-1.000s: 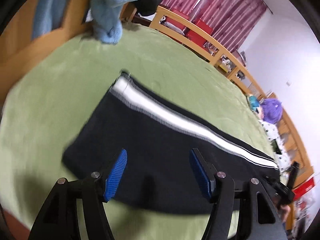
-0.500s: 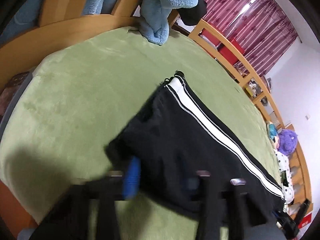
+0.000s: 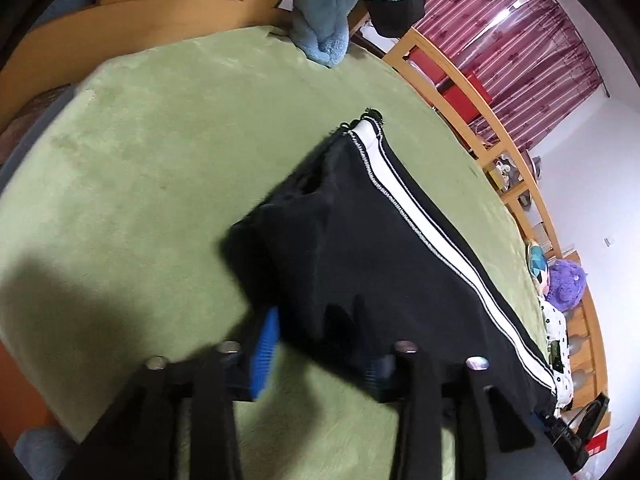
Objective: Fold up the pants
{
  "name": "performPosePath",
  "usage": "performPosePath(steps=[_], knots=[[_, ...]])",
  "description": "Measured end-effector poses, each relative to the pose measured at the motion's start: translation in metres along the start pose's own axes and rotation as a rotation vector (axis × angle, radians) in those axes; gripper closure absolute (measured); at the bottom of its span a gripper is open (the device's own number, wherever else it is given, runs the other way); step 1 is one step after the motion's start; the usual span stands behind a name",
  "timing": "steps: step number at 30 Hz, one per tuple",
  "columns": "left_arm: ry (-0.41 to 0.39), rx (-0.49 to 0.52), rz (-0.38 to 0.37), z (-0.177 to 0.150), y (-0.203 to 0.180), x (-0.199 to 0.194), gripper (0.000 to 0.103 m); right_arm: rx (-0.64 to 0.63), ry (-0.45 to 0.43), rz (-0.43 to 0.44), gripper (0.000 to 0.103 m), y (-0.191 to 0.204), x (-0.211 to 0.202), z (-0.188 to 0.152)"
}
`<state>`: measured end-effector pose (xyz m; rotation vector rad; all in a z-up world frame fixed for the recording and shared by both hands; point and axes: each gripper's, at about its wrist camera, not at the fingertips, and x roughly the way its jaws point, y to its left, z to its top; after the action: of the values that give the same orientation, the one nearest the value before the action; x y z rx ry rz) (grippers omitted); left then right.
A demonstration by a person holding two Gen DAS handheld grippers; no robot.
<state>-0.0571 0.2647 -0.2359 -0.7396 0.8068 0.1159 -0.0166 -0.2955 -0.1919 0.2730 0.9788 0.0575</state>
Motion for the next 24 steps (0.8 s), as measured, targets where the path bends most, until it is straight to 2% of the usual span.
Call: performPosePath(steps=[2, 7, 8, 9, 12, 16, 18, 19, 20, 21, 24], knots=[[-0.007, -0.013, 0.047, 0.005, -0.001, 0.005, 0.063, -0.006, 0.006, -0.001, 0.058, 0.000, 0.002, -0.001], [-0.047, -0.011, 0.075, -0.002, -0.001, -0.015, 0.063, -0.023, -0.004, -0.031, 0.058, -0.001, -0.005, -0.003], [-0.046, -0.016, 0.091, -0.002, 0.002, -0.015, 0.054, -0.011, -0.005, -0.031, 0.058, -0.004, -0.005, -0.003], [-0.045, -0.022, 0.101, -0.001, 0.005, -0.013, 0.052, 0.005, -0.002, -0.029, 0.057, -0.006, -0.005, -0.003], [-0.060, -0.060, 0.036, 0.005, 0.014, -0.001, 0.052, 0.063, 0.009, 0.016, 0.057, -0.011, -0.003, -0.006], [-0.078, -0.111, 0.019, 0.015, 0.012, 0.011, 0.053, 0.051, 0.024, 0.026, 0.057, -0.006, 0.002, -0.008], [-0.086, -0.136, 0.028, 0.018, 0.012, 0.015, 0.058, 0.041, 0.023, 0.022, 0.057, -0.003, 0.003, -0.008], [-0.091, -0.145, 0.032, 0.018, 0.014, 0.015, 0.074, 0.043, 0.020, 0.025, 0.057, -0.003, 0.002, -0.008], [-0.088, -0.150, 0.011, 0.020, 0.016, 0.014, 0.085, 0.048, 0.017, 0.028, 0.057, -0.004, 0.002, -0.008], [-0.084, -0.148, -0.017, 0.021, 0.019, 0.012, 0.090, 0.056, 0.014, 0.030, 0.057, -0.006, 0.001, -0.008], [-0.152, -0.098, -0.012, 0.026, 0.017, -0.015, 0.092, 0.063, -0.002, 0.015, 0.057, -0.014, -0.008, -0.007]])
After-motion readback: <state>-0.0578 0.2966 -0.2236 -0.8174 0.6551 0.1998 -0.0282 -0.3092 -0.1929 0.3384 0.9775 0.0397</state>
